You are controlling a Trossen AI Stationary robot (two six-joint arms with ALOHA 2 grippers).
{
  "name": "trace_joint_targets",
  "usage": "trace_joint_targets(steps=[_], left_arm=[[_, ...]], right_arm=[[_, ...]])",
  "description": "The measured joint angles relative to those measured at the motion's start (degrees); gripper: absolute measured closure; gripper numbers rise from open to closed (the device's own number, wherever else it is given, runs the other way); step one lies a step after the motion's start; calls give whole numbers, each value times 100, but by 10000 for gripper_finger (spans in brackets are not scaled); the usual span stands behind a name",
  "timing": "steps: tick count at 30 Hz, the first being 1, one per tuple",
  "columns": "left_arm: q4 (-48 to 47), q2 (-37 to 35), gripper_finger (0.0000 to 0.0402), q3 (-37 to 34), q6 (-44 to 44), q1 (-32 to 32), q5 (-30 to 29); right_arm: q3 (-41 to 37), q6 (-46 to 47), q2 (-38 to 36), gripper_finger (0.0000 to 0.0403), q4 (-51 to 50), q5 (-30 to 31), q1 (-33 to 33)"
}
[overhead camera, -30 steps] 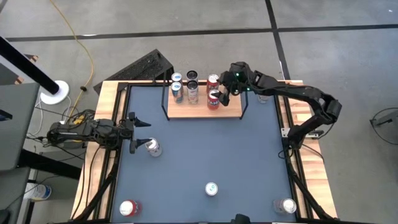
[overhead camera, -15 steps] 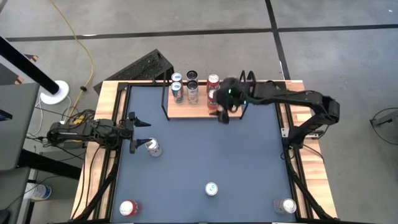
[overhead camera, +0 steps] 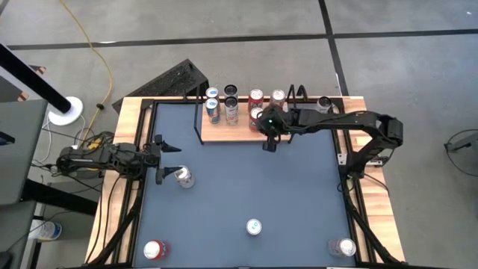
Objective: Place canned beverage on shelf
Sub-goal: Put the top orange soda can on the shelf aligned with the other orange soda can, then put the top red-silver soda can on the shelf aligned with the other red-silver soda can
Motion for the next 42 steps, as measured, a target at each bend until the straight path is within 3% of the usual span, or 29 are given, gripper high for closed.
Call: trace_joint_targets(steps=[7, 16, 26, 29, 34, 39, 42], left_arm=[[-4, 0, 65, 0, -79, 0, 0], [-13, 0, 65, 0, -195, -2, 4], [-9, 0, 65, 0, -289, -2, 0], [-23, 0, 65, 0, -395, 0, 1], [-22, 0, 65, 0, -496, 0, 0], [-24, 0, 65, -2, -796, 0, 58], [-20, 0, 65, -2, -1289, -1, 258]], right_arm=[[0, -50, 0, 402, 396, -12, -289], [-3, 28, 126, 403, 473, -589, -491], [4, -142, 120, 403, 661, -480, -637], [4, 21, 116, 403, 444, -811, -625], [49, 400, -129, 403, -262, -1649, -221], [61, 1068, -776, 403, -1343, -1896, 657], [61, 2013, -1308, 403, -1979, -1981, 1365]])
